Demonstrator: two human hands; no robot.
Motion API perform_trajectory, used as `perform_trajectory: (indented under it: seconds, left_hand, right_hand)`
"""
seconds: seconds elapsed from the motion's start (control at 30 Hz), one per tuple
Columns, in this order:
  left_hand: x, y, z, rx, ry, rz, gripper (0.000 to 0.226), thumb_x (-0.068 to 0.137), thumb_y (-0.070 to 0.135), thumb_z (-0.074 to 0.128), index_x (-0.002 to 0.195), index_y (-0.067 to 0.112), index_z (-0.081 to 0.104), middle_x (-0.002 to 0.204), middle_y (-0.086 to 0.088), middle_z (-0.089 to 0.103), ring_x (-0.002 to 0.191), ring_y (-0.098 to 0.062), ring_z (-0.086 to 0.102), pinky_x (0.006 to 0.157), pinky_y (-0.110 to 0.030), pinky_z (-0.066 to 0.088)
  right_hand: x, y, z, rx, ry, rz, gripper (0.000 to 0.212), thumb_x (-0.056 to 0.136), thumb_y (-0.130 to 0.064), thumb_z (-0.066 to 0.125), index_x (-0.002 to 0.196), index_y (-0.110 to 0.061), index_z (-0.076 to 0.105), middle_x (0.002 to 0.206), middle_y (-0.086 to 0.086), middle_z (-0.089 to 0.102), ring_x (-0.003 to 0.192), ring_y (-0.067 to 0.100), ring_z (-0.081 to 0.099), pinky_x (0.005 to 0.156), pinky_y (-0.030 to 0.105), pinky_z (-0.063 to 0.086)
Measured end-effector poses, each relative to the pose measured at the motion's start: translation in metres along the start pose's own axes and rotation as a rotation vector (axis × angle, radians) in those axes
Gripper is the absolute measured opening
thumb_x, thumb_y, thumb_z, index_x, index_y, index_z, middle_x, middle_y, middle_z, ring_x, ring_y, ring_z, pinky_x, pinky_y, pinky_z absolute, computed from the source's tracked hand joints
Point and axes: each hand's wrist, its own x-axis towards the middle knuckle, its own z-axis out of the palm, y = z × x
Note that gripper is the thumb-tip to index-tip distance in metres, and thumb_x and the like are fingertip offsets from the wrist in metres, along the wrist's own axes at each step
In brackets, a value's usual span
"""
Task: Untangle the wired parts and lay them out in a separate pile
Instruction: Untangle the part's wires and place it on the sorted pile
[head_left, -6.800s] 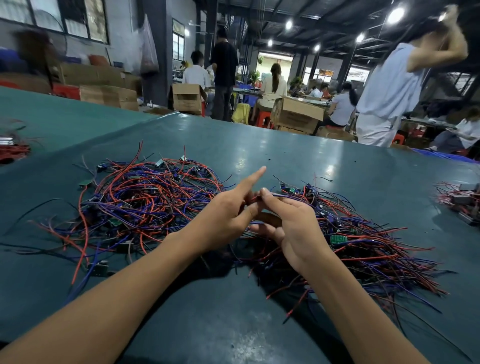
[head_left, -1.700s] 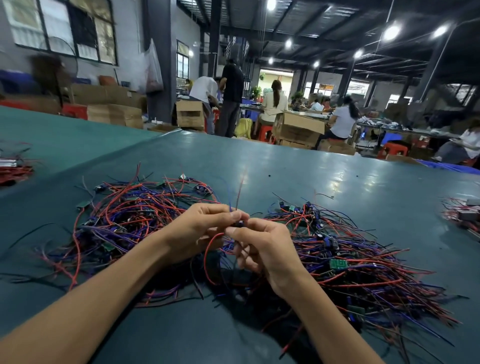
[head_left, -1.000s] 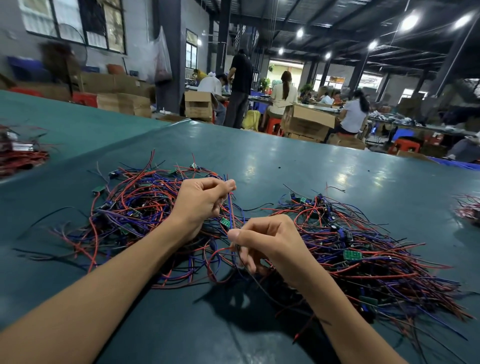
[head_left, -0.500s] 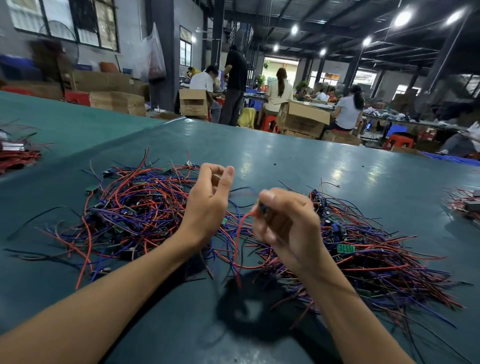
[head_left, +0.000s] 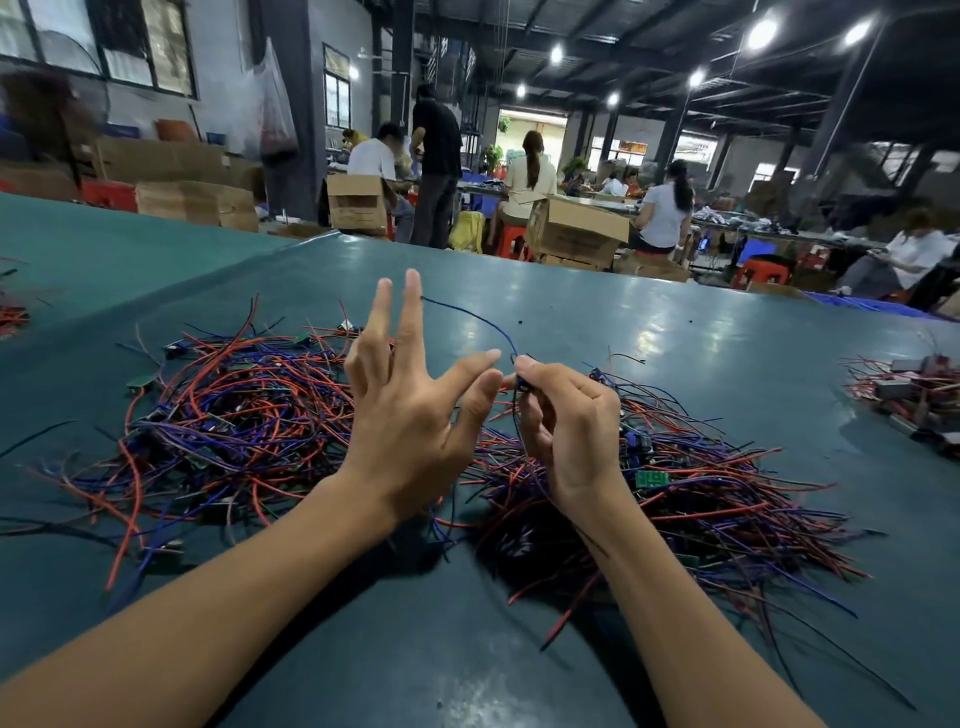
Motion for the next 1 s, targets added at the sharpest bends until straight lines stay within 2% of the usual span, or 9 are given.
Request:
perform_trajectory:
  seconds: [0.17,0.33,0.5,0.6,0.67,0.73,0.87,0.93,1.0]
  left_hand:
    - [-0.001,0.003,0.002,0.002,0.060,0.058,0.031,0.102,0.041,0.054,0.101,0.022,0.079,0.147,-0.023,0.045,0.134,-0.041,0.040,0.110,-0.047,0.032]
    - [-0.003,0.002,0.003,0.104,0.006,-0.026,0.037,0.103,0.046,0.046,0.099,0.029,0.078,0.160,-0.024,0.026,0.145,-0.043,0.026,0.114,-0.051,0.023]
    - [0.000,0.000,0.002,0.225,-0.025,-0.014,0.036,0.104,0.048,0.041,0.124,0.038,0.069,0.166,-0.028,0.001,0.152,-0.050,-0.004,0.117,-0.059,0.015]
    - [0.003,-0.002,-0.001,0.214,0.007,0.096,0.035,0.104,0.043,0.046,0.122,0.028,0.071,0.162,-0.027,0.023,0.150,-0.050,0.016,0.112,-0.059,0.028]
    - [0.001,0.000,0.000,0.081,0.006,0.204,0.035,0.103,0.039,0.050,0.112,0.015,0.074,0.134,-0.019,0.059,0.125,-0.041,0.052,0.096,-0.053,0.043]
    - [-0.002,0.005,0.004,-0.147,-0.073,0.168,0.034,0.102,0.036,0.053,0.105,0.008,0.073,0.100,-0.009,0.069,0.093,-0.031,0.062,0.081,-0.049,0.049]
    - [-0.001,0.012,0.009,-0.791,-0.301,-0.327,0.035,0.102,0.038,0.053,0.087,0.015,0.075,0.080,-0.001,0.074,0.073,-0.021,0.068,0.071,-0.038,0.054]
    - [0.004,0.012,0.007,-1.149,-0.421,-0.549,0.043,0.106,0.032,0.049,0.079,0.014,0.077,0.074,-0.003,0.073,0.066,-0.018,0.067,0.066,-0.032,0.054]
    - [0.007,0.011,0.005,-1.313,-0.511,-0.694,0.043,0.106,0.031,0.046,0.078,0.011,0.071,0.063,-0.004,0.059,0.058,-0.020,0.056,0.060,-0.031,0.051]
  right_hand:
    - [0.001,0.002,0.000,-0.022,0.020,0.014,0.031,0.093,-0.020,0.070,0.062,-0.015,0.070,0.050,-0.004,0.034,0.047,0.013,0.028,0.053,0.025,0.018]
    - [0.003,0.004,-0.002,-0.075,-0.001,-0.038,0.025,0.096,-0.023,0.067,0.086,-0.002,0.076,0.050,0.000,0.031,0.041,0.014,0.025,0.042,0.018,0.023]
    - [0.004,0.006,0.000,-0.070,0.029,-0.040,0.028,0.099,-0.025,0.064,0.086,-0.002,0.074,0.050,0.001,0.036,0.036,0.013,0.028,0.041,0.019,0.023]
    - [0.005,0.006,-0.001,-0.093,0.086,-0.018,0.028,0.098,-0.029,0.065,0.081,-0.009,0.075,0.051,0.000,0.042,0.038,0.014,0.034,0.038,0.020,0.026]
    - [0.006,0.006,-0.002,-0.073,0.079,0.009,0.029,0.098,-0.029,0.065,0.083,-0.005,0.075,0.052,0.000,0.042,0.040,0.014,0.034,0.039,0.019,0.026]
    - [0.006,0.006,-0.002,-0.063,0.051,0.028,0.031,0.099,-0.028,0.065,0.088,-0.001,0.075,0.052,0.000,0.042,0.042,0.013,0.035,0.041,0.019,0.026]
    - [0.002,0.003,0.000,-0.053,-0.041,0.041,0.028,0.098,-0.023,0.065,0.080,-0.004,0.075,0.048,-0.003,0.051,0.036,0.007,0.044,0.035,0.015,0.032]
    - [0.002,0.001,0.000,-0.081,-0.062,0.034,0.032,0.098,-0.021,0.065,0.068,-0.014,0.073,0.045,-0.008,0.045,0.034,0.005,0.038,0.035,0.014,0.029]
    - [0.003,0.001,-0.001,-0.156,-0.057,0.017,0.034,0.098,-0.024,0.066,0.065,-0.018,0.073,0.047,-0.005,0.036,0.038,0.009,0.028,0.039,0.017,0.023]
